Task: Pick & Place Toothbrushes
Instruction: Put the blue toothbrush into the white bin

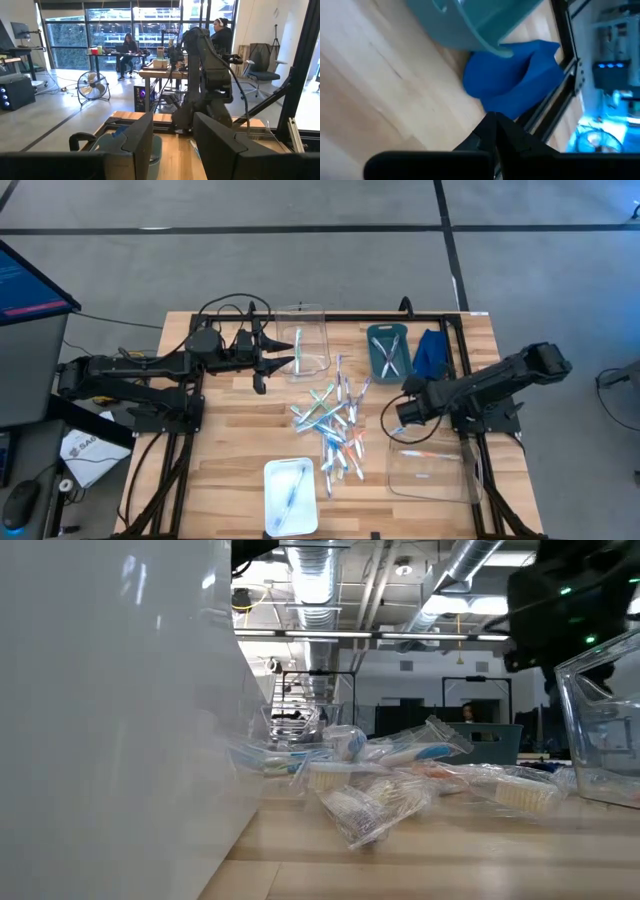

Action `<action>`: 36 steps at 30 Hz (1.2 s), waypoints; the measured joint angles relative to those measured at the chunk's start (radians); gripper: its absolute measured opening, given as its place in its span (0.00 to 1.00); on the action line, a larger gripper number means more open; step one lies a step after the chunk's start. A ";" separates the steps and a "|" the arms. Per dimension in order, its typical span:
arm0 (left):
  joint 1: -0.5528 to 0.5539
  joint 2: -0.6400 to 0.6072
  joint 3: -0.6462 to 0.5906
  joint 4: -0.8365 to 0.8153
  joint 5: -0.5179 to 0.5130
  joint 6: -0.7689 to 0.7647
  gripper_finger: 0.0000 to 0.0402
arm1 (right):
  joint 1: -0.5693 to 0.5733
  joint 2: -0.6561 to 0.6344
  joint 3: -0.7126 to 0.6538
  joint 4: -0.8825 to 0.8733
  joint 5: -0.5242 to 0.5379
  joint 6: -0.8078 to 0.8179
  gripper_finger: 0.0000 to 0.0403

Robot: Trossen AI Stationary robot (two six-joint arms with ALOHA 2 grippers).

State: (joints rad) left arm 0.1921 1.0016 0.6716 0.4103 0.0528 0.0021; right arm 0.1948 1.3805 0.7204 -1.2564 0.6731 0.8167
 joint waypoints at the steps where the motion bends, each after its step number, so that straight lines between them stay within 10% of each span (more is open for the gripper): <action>1: 0.000 0.000 0.000 0.000 0.000 0.000 0.34 | -0.026 0.015 0.014 -0.008 0.002 -0.036 0.00; 11: 0.000 0.000 0.000 0.011 -0.068 -0.007 0.34 | -0.143 -0.064 0.089 0.274 -0.242 -0.502 0.00; 23: 0.004 0.050 0.000 0.018 -0.068 0.016 0.34 | 0.019 -0.124 0.060 -0.018 -0.288 -0.388 0.00; 36: 0.026 0.061 0.000 0.048 -0.068 0.016 0.34 | 0.092 -0.155 0.060 0.091 -0.310 -0.256 0.00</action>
State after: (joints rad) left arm 0.2184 1.0622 0.6720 0.4588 -0.0154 0.0182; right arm 0.2868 1.2258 0.7803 -1.1656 0.3627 0.5606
